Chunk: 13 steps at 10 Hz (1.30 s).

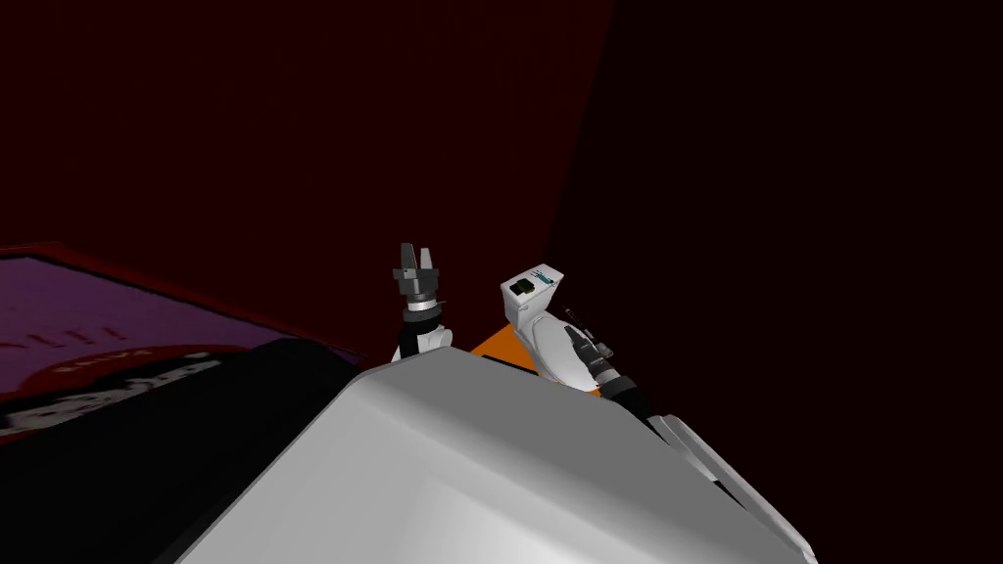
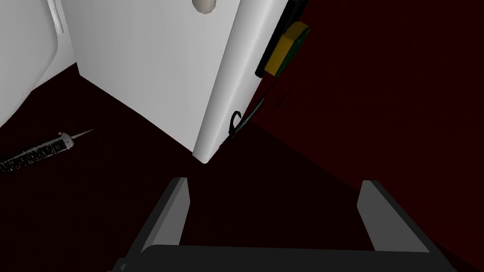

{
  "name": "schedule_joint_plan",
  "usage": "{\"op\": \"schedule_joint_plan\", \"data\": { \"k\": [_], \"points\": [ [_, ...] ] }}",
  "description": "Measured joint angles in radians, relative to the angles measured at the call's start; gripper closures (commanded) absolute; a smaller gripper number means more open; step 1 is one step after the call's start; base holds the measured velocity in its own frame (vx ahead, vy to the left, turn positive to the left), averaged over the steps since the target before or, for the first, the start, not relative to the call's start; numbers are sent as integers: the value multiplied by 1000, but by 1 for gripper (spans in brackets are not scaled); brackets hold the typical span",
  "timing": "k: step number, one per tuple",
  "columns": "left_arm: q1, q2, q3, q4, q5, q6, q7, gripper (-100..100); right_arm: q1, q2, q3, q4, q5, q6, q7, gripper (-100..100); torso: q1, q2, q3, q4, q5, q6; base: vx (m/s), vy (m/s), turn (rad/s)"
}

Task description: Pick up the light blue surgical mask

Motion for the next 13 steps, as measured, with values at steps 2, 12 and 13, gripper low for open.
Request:
{"op": "schedule_joint_plan", "data": {
  "k": [2, 12, 13],
  "points": [
    [0, 0, 0, 0, 0, 0, 0, 0, 37, -69, 6, -1, 10, 24, -22, -100, 0, 0, 0, 0, 0, 0, -11, -10, 78],
    [0, 0, 0, 0, 0, 0, 0, 0, 58, -319, 93, 22, 44, 150, -89, -100, 1, -2, -1, 0, 0, 1, -1, 0, 193],
    [0, 0, 0, 0, 0, 0, 0, 0, 84, -345, 92, 25, 54, 158, -99, -100, 1, -2, -1, 0, 0, -1, 10, -2, 207]
  ]
}}
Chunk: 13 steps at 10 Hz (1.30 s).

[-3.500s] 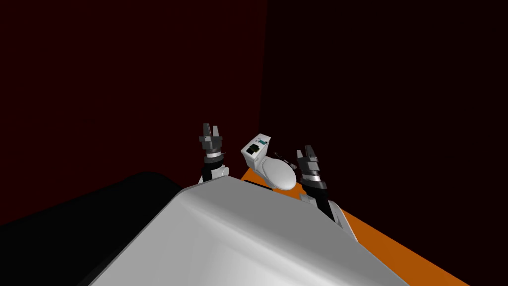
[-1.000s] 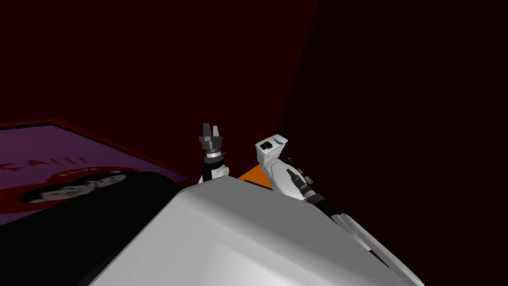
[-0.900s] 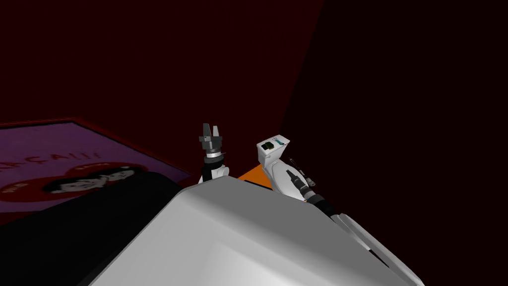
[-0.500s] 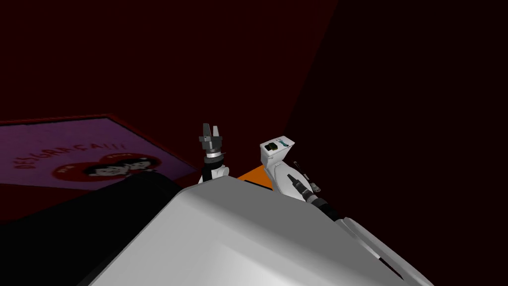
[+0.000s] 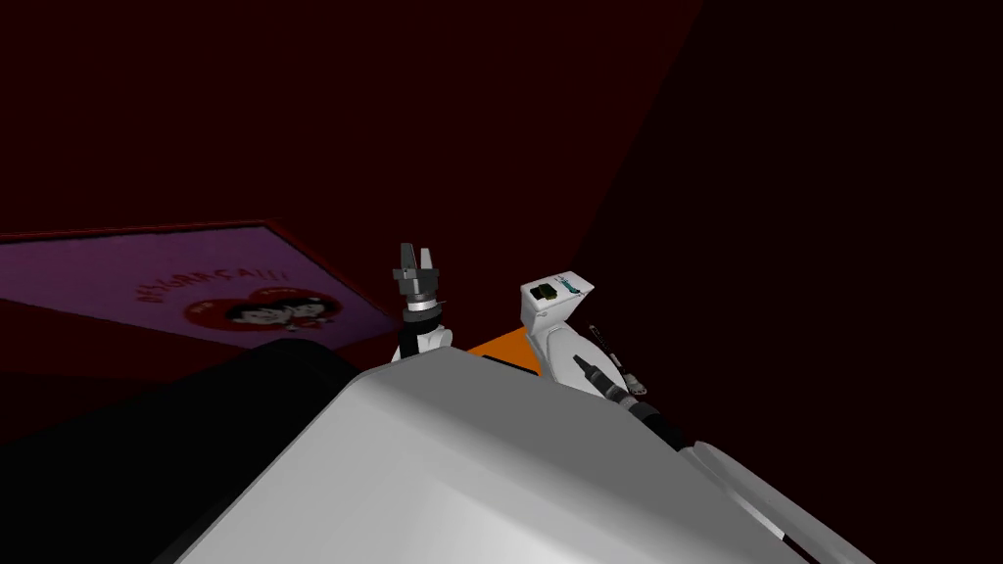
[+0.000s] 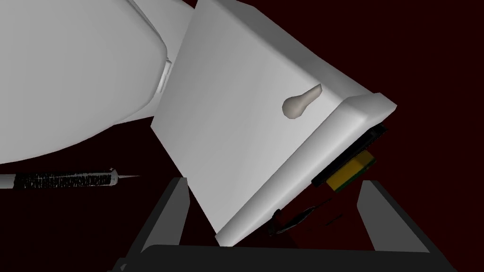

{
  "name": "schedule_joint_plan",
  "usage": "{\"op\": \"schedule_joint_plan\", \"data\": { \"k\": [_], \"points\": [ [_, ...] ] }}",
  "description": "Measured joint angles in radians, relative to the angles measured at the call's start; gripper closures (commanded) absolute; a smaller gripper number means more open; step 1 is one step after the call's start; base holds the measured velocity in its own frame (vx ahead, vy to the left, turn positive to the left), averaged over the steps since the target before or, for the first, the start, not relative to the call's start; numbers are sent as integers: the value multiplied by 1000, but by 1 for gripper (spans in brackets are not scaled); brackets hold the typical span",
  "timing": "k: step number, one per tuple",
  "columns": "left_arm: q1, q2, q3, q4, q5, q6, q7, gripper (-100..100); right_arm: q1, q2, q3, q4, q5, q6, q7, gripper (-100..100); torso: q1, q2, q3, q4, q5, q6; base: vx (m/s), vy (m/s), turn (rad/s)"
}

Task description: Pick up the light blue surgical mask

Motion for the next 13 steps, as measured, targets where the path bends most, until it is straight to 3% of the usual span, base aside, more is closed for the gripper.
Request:
{"op": "schedule_joint_plan", "data": {
  "k": [5, 9, 12, 13],
  "points": [
    [0, 0, 0, 0, 0, 0, 0, 0, 7, -122, 39, 11, 9, 53, -35, -100, 0, 0, 0, 0, 0, 1, 11, 1, 173],
    [0, 0, 0, 0, 0, 0, 0, 0, 41, -225, 65, 11, 25, 104, -68, -100, 0, -1, -1, 0, 0, 0, 16, -1, 196],
    [0, 0, 0, 0, 0, 0, 0, 0, 42, -316, 109, 15, 30, 157, -91, -100, 0, -2, -1, 0, 0, 2, 26, -5, 169],
    [0, 0, 0, 0, 0, 0, 0, 0, 55, -336, 101, 13, 35, 160, -97, -100, 0, -1, 0, 0, 0, 2, 21, -1, 268]
  ]
}}
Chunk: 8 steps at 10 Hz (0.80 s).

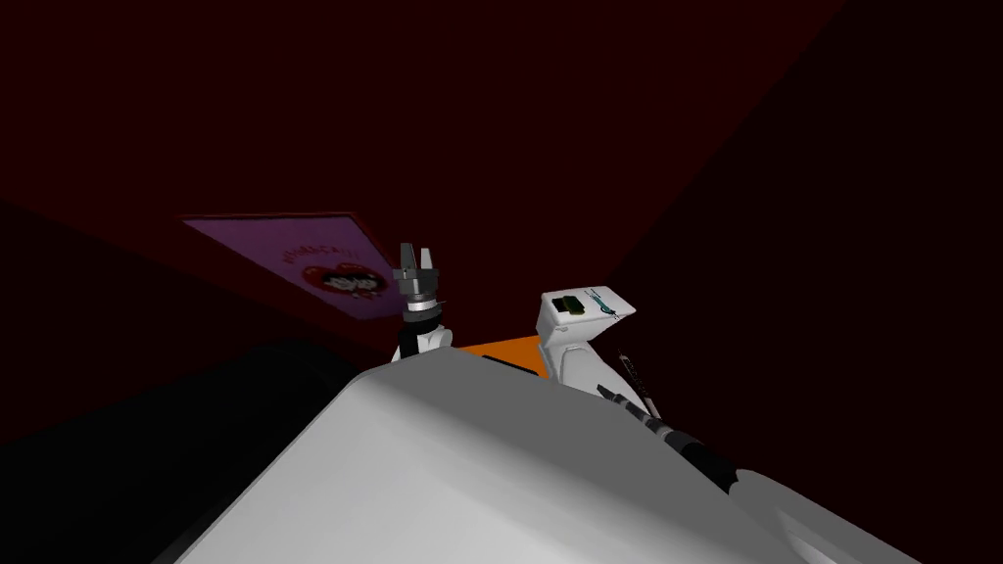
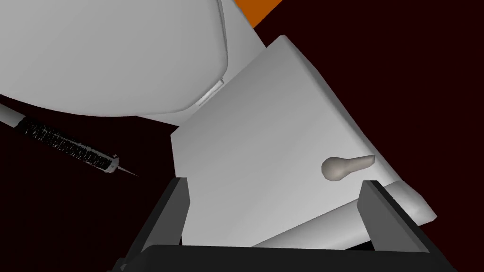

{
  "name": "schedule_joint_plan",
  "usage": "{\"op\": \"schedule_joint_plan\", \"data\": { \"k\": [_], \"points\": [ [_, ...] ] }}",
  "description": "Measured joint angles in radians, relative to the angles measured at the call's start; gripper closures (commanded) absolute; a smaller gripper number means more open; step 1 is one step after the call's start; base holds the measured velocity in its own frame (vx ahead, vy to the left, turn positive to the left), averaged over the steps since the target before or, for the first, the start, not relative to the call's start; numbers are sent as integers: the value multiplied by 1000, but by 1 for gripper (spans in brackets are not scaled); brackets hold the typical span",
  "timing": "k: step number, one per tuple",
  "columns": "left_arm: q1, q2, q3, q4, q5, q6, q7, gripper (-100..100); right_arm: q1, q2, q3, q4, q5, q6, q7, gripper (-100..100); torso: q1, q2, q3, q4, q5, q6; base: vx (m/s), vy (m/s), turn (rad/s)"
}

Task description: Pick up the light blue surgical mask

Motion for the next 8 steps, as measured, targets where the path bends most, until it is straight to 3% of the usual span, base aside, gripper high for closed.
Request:
{"op": "schedule_joint_plan", "data": {
  "k": [1, 2, 3, 5, 8],
  "points": [
    [0, 0, 0, 0, 0, 0, 0, 0, -5, -26, 23, 1, -4, 18, -6, -100, 0, -1, 0, 0, 0, -2, 25, -10, 266],
    [0, 0, 0, 0, 0, 0, 0, 0, 6, -57, 23, 4, 1, 27, -15, -100, 0, -1, -1, 0, 0, -1, 40, -15, 343],
    [0, 0, 0, 0, 0, 0, 0, 0, 43, -87, 13, 6, 21, 37, -39, -100, -1, -2, -1, 0, 0, -1, 33, -17, 168],
    [0, 0, 0, 0, 0, 0, 0, 0, 26, -146, 55, 9, 3, 71, -45, -100, 0, -2, -1, -1, 0, -2, 36, -10, 262],
    [0, 0, 0, 0, 0, 0, 0, 0, 62, -239, 67, 10, 22, 109, -84, -100, -1, -2, -1, 0, 0, 0, 42, -20, 272]
  ]
}}
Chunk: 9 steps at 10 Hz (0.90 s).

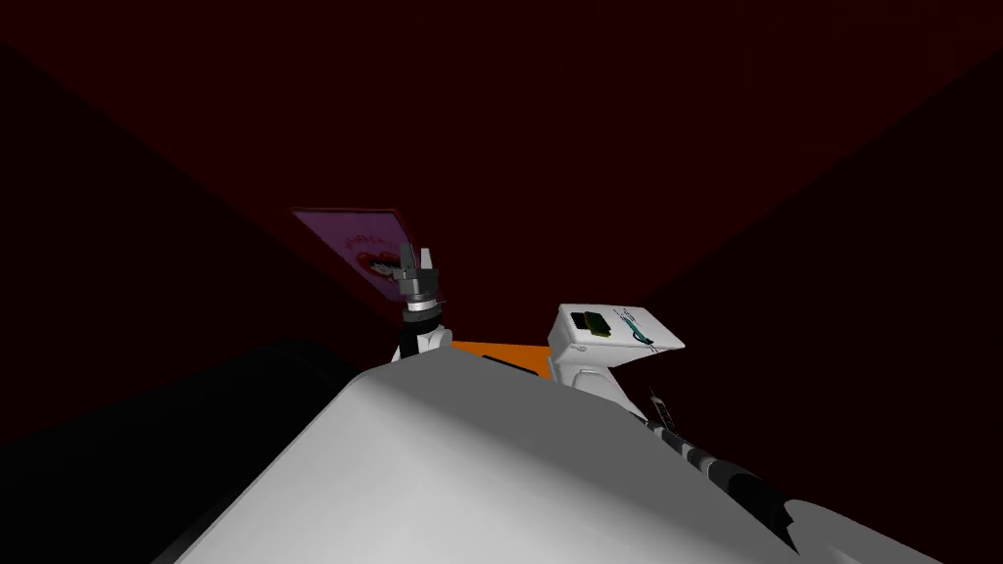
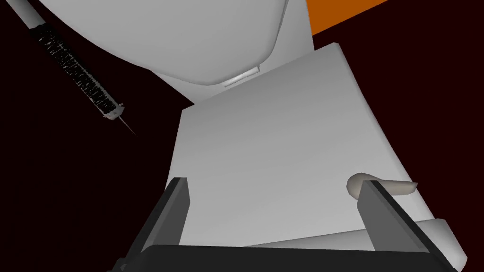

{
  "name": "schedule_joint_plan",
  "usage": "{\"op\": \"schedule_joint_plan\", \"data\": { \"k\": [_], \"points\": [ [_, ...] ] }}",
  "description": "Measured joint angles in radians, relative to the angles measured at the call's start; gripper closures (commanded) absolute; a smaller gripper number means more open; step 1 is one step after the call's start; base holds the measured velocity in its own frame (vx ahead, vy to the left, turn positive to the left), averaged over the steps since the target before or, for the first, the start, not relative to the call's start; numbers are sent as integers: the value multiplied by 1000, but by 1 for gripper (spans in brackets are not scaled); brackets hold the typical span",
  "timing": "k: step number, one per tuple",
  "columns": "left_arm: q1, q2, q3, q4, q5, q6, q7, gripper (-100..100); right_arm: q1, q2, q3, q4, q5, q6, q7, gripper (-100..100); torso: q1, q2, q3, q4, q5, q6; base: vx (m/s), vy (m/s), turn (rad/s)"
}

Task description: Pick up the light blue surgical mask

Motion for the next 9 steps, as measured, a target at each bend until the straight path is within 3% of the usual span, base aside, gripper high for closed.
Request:
{"op": "schedule_joint_plan", "data": {
  "k": [1, 3, 8, 9],
  "points": [
    [0, 0, 0, 0, 0, 0, 0, 0, -5, -28, 19, 0, -17, 16, 3, -100, 1, -1, -1, 0, 0, -1, 41, -25, 143],
    [0, 0, 0, 0, 0, 0, 0, 0, 26, -87, 30, 5, 18, 43, -34, -100, 0, -1, 0, 0, 0, 0, 44, -23, 177],
    [0, 0, 0, 0, 0, 0, 0, 0, 42, -214, 61, 4, -17, 97, -46, -100, 1, -1, 0, 0, 0, 0, 47, -30, 219],
    [0, 0, 0, 0, 0, 0, 0, 0, 50, -252, 84, 1, 14, 114, -82, -100, 0, -1, -1, 0, 0, 0, 90, -59, 399]
  ]
}}
